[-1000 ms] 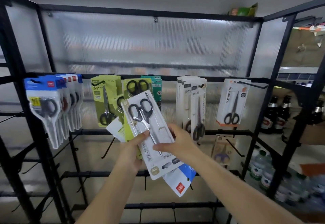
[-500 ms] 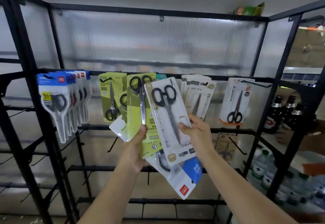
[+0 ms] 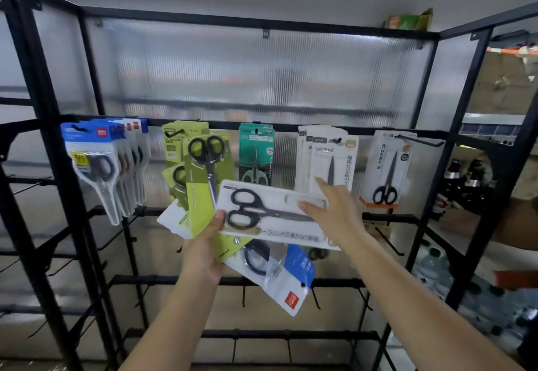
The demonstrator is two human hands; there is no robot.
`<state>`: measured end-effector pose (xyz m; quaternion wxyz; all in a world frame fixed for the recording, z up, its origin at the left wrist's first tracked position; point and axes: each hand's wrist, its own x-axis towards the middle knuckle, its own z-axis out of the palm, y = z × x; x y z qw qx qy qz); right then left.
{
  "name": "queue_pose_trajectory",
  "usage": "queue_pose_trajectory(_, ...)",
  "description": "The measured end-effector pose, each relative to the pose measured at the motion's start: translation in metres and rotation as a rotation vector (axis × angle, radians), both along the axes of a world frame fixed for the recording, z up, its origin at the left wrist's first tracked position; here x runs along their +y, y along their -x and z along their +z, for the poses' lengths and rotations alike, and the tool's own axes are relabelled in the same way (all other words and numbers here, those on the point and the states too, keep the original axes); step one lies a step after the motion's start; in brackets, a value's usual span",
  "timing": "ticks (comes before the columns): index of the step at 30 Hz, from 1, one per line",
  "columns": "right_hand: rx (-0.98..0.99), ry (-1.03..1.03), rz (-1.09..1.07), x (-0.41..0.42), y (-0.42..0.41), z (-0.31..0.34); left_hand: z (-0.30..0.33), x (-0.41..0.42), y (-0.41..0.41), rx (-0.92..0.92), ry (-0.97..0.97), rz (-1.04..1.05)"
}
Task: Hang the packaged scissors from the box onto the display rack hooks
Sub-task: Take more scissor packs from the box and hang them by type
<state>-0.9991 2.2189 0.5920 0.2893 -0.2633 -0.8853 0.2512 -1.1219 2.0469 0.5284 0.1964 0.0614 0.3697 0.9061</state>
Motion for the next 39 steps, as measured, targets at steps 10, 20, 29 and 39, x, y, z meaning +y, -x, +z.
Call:
queue_pose_trajectory(10,0.495,1.364,0.169,-0.001,-0.005,-0.023,-0.001,0.003,-0.001,-0.093,-0.022,-0.011)
queue_pose_trajectory(20,0.785,0.534,-0.003,0.030,-0.014,0.016,-0.008,0.002,0.006,0.072,-0.003,-0.072)
queue_pose_trajectory(29,0.608,0.280,-0.037,0.067,-0.013,0.045,-0.017,-0.003,0.016,0.088,0.105,-0.030)
queue_pose_trajectory(39,0.466,0.054,-0.016,0.083,0.014,0.056,-0.016,0.004,0.008,0.107,0.127,-0.059)
